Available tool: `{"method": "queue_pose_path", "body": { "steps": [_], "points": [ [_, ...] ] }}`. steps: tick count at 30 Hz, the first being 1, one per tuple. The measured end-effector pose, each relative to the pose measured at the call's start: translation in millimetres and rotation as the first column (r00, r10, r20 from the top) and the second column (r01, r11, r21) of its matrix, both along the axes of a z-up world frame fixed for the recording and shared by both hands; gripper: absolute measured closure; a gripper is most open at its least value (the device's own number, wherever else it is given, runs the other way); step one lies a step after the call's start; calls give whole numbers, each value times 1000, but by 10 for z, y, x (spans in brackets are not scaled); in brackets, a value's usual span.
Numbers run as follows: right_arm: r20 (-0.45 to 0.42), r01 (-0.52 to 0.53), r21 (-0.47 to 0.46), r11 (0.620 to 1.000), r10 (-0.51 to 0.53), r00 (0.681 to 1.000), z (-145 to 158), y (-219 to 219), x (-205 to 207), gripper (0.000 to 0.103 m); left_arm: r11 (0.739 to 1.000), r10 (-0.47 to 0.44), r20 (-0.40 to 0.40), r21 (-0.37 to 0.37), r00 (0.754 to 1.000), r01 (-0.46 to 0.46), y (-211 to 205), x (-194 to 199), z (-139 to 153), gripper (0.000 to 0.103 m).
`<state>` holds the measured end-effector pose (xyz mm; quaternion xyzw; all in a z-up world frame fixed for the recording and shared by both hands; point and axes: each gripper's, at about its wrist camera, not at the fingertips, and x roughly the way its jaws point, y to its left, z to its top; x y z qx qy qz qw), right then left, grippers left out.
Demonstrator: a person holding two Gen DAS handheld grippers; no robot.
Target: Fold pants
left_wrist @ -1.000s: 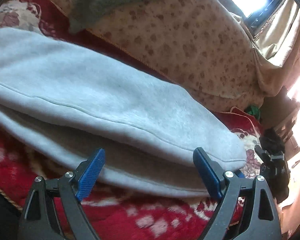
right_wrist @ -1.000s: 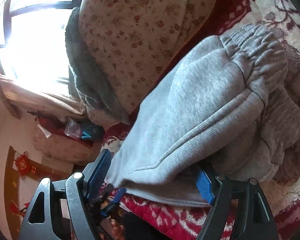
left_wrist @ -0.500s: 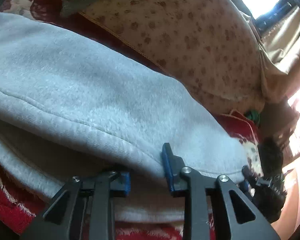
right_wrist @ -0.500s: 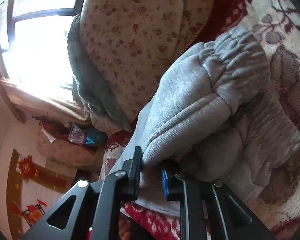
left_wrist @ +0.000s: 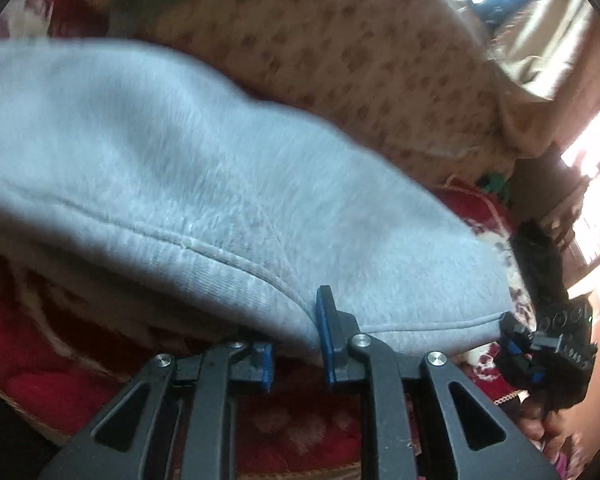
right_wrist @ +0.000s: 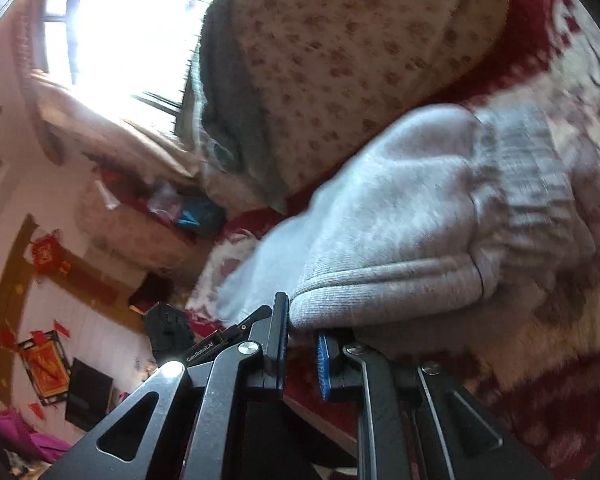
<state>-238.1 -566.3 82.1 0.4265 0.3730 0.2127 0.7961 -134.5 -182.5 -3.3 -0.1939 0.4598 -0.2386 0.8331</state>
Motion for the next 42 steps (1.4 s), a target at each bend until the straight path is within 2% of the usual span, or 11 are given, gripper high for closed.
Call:
{"method": "queue_pose_path", "body": {
  "steps": [4, 8, 20, 22, 23, 24, 35, 37, 39, 40, 42],
  "points": [
    [-125, 60, -35, 998, -64, 990, -334, -68, 14, 86, 1000, 22, 22, 9, 1000, -22, -43, -29, -56, 79],
    [-169, 48, -33, 998, -53, 984, -298, -123, -20, 84, 999, 8, 90, 31, 996, -10, -21, -140, 88, 28],
    [-17, -168, -226, 960, 169, 985, 553, 310, 36, 79, 989, 86, 229, 98, 970, -111, 325, -276, 566, 24],
    [4, -143, -292, 946, 151, 989, 630, 397, 237, 52, 985, 93, 250, 120, 964, -126, 316, -200, 613, 24],
    [16, -122, -331, 936, 135, 991, 662, 428, 334, 24, 985, 89, 249, 123, 964, -123, 302, -146, 625, 24],
    [38, -102, -370, 923, 125, 991, 694, 478, 467, 16, 985, 80, 244, 128, 966, -114, 276, -73, 635, 24],
    [-141, -295, -651, 699, 270, 952, 270, 842, 2151, 16, 988, 74, 108, 128, 991, -88, 185, 814, 433, 16],
    [-184, -350, -704, 618, 318, 930, 97, 998, 2320, 21, 985, 94, 83, 139, 992, -105, 207, 835, 314, 16],
    [-245, -374, -763, 527, 300, 922, -103, 1102, 2428, 67, 978, 99, 84, 178, 992, -112, 209, 807, 208, 16],
    [-272, -377, -789, 485, 274, 922, -228, 1098, 2486, 79, 974, 97, 91, 195, 991, -113, 214, 781, 169, 16],
    [-262, -350, -786, 509, 238, 935, -297, 984, 2530, 86, 971, 75, 127, 216, 989, -102, 204, 720, 122, 16]
  ]
}}
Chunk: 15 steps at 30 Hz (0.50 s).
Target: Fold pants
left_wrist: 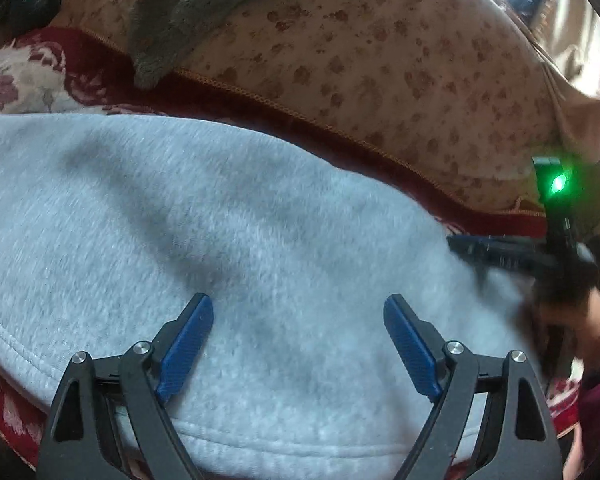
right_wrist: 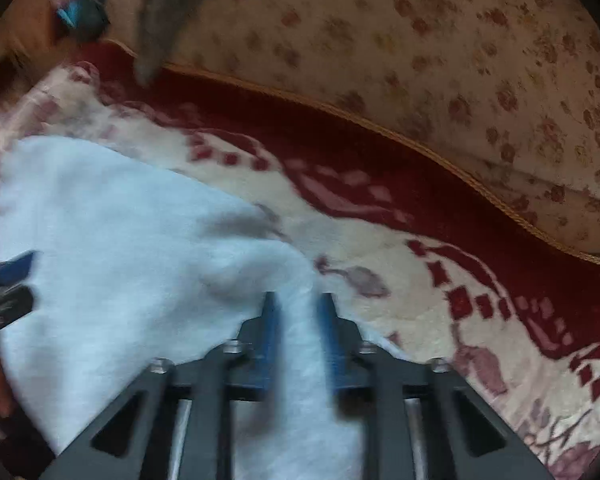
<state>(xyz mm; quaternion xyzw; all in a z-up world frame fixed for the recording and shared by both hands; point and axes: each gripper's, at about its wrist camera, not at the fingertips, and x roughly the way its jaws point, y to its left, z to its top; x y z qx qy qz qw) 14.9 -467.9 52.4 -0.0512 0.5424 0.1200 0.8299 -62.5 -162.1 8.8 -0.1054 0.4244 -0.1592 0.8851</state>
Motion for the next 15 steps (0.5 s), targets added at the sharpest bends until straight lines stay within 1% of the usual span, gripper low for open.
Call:
{"method": "queue_pose_path", "body": {
  "steps": [3, 4, 6, 8, 10, 11, 13, 14, 15],
  "points": [
    [-7, 119, 63, 991, -118, 993, -62, -288, 28, 87, 999, -15, 47, 52, 999, 13, -57, -69, -23, 16],
    [-20, 131, 110, 985, -129, 991, -85, -351, 11, 87, 998, -14, 55, 62, 998, 11, -74, -80, -22, 16],
    [-6, 123, 116, 986, -123, 992, -23, -340, -34, 87, 997, -13, 73, 77, 997, 7, -95, -96, 4, 16],
    [11, 129, 82, 988, -131, 991, 102, -299, -98, 84, 997, 5, 88, 76, 996, -11, -55, -124, 52, 16],
    [24, 109, 91, 990, -111, 993, 246, -213, -154, 83, 998, 32, 99, 48, 995, -37, 56, -158, 134, 16],
    [28, 93, 108, 990, -97, 995, 312, -142, -176, 81, 998, 49, 102, 37, 994, -53, 139, -181, 175, 16],
    [31, 39, 167, 985, -45, 999, 465, 69, -194, 58, 994, 100, 103, 25, 990, -103, 342, -223, 245, 16],
    [34, 14, 197, 980, -21, 999, 518, 186, -193, 26, 991, 127, 101, 20, 987, -129, 459, -240, 272, 13],
    [38, -8, 221, 975, 0, 999, 546, 289, -190, 9, 986, 163, 96, 11, 982, -165, 619, -259, 302, 11]
  ]
}}
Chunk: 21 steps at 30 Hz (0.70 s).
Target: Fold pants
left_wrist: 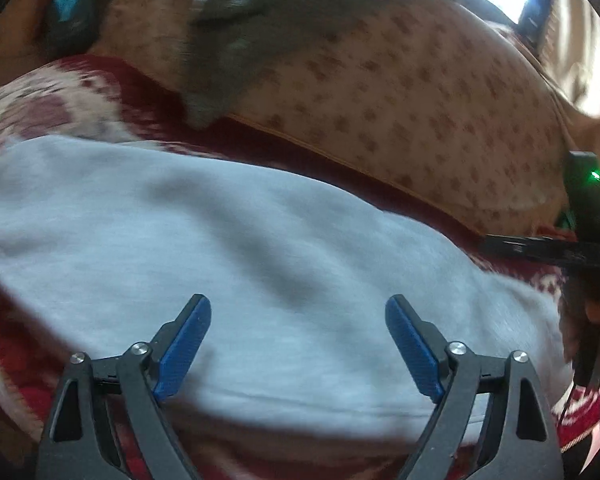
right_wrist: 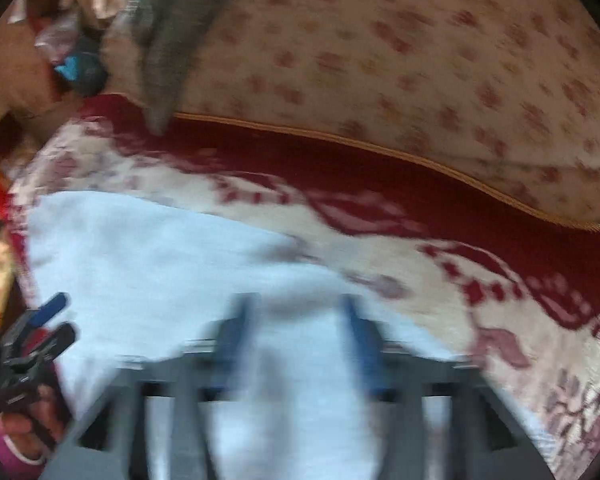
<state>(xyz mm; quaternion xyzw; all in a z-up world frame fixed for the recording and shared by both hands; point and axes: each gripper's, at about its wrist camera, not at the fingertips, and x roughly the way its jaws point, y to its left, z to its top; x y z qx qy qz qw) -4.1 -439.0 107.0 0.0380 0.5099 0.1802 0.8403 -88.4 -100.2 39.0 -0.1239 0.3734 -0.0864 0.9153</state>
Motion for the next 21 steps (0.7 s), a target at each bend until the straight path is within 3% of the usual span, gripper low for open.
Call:
{"method": "queue_pose_path", "body": {
  "steps": [4, 11, 14, 21],
  "points": [
    [-13, -148, 91, 985, 150, 989, 77, 708, 111, 9, 986, 159, -9, -46, 987, -159, 658, -96, 78, 6],
    [-6, -341, 178, 923, 348, 938, 55, 2013, 389, 9, 916, 387, -61, -91, 920, -391, 1701, -233, 12, 5],
    [9, -451, 187, 873, 458, 889, 63, 2629, 497, 9, 892, 432, -85, -107, 898, -439, 1971, -244, -69, 5],
    [41, -667, 97, 738, 667, 744, 14, 3880, 759, 9, 858, 487, -128, -113, 864, -501, 2328, -101, -247, 5]
  ]
}}
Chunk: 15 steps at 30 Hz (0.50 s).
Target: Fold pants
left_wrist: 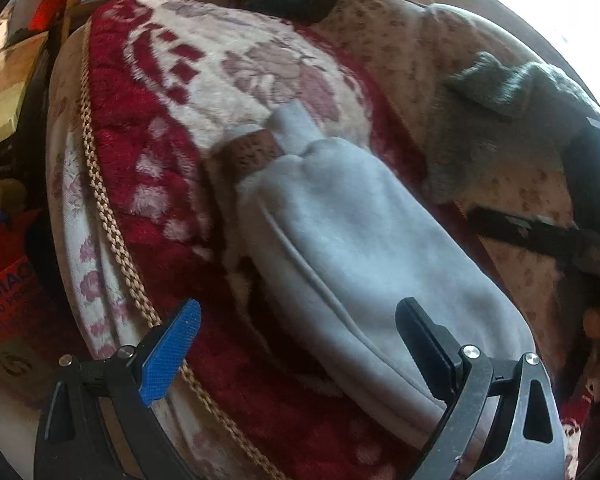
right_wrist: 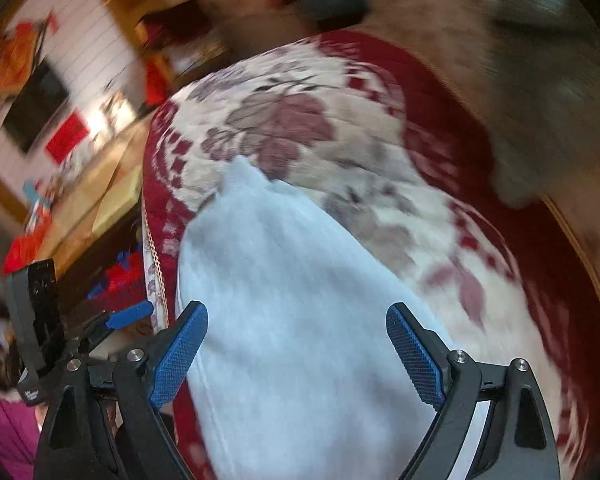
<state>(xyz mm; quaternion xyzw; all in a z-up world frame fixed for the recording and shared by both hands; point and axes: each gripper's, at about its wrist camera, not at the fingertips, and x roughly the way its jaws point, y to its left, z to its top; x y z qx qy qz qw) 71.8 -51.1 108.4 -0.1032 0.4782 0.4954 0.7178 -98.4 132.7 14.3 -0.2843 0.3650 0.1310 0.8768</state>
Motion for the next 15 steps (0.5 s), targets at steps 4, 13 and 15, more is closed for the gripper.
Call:
{"method": "queue_pose_path", "body": {
  "steps": [4, 13, 15],
  "points": [
    [22, -81, -40, 996, 82, 996, -149, 513, 207, 9, 1000, 19, -26, -14, 999, -19, 120, 143, -112, 5],
    [-21, -265, -61, 962, 264, 964, -533, 1017, 463, 23, 997, -14, -11, -81, 1000, 13, 175, 501, -299, 5],
    [-32, -282, -36, 959, 281, 959, -549, 1039, 484, 43, 996, -7, 7, -90, 1000, 8, 183, 556, -338, 0]
  ]
}}
